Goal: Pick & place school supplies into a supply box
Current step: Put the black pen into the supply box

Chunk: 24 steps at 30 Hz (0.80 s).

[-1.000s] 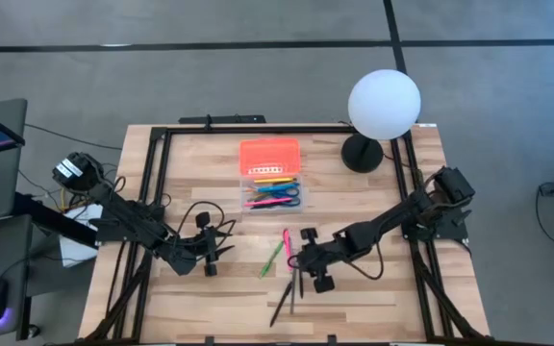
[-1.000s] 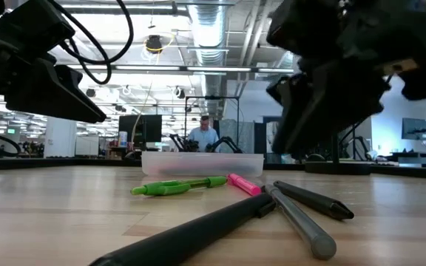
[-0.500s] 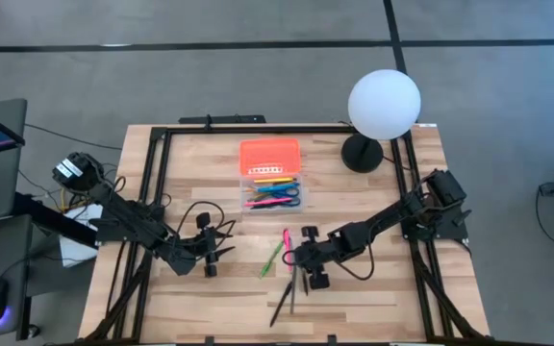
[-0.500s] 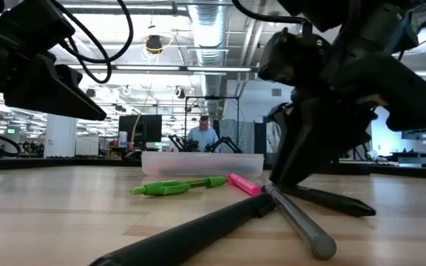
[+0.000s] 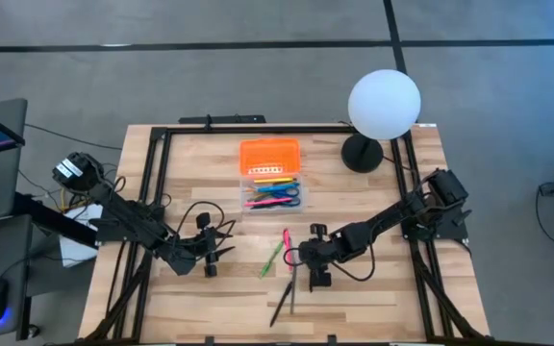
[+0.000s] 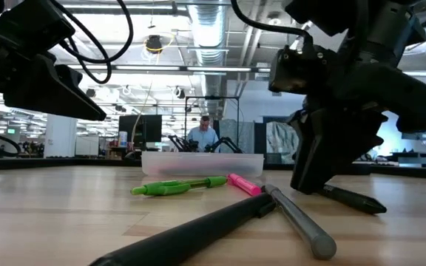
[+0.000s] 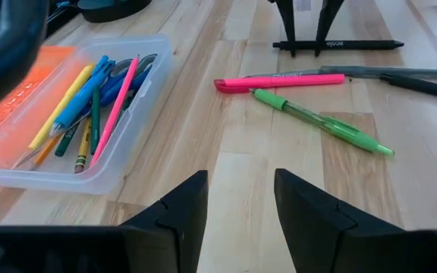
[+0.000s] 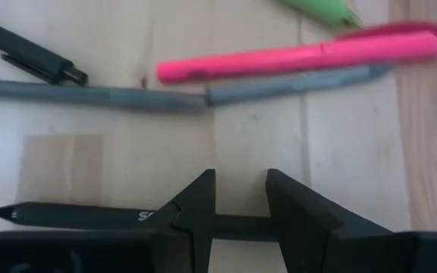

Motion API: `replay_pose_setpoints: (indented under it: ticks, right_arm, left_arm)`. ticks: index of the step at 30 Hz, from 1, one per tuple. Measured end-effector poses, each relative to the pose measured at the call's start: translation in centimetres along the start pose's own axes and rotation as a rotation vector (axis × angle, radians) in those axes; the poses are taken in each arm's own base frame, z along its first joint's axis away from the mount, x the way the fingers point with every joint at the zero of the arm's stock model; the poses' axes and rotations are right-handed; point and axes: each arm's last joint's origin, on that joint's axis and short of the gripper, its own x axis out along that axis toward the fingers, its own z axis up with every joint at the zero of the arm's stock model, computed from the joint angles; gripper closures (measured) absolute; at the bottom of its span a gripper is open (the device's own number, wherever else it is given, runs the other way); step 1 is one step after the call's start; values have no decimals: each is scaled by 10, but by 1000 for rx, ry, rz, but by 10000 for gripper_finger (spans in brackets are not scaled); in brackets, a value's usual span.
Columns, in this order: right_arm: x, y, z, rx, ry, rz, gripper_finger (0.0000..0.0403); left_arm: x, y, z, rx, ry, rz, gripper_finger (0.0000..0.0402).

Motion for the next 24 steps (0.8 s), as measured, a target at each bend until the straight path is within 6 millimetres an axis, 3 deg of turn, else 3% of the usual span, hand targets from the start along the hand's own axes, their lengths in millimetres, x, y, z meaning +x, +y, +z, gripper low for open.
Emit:
replay_pose_setpoints:
  ticks: [14,19,24]
  right_arm:
    - [-24,-10,-12,107,107,-112,287]
    - [-33,-9,-8,18,73,-98,287]
    - [-44,-4,-8,-192,63,-67,287]
  left_arm:
    - [0,0,0,1,1,0,253]
    - [0,0,0,0,1,0,253]
    - [0,0,0,-7,1,0,253]
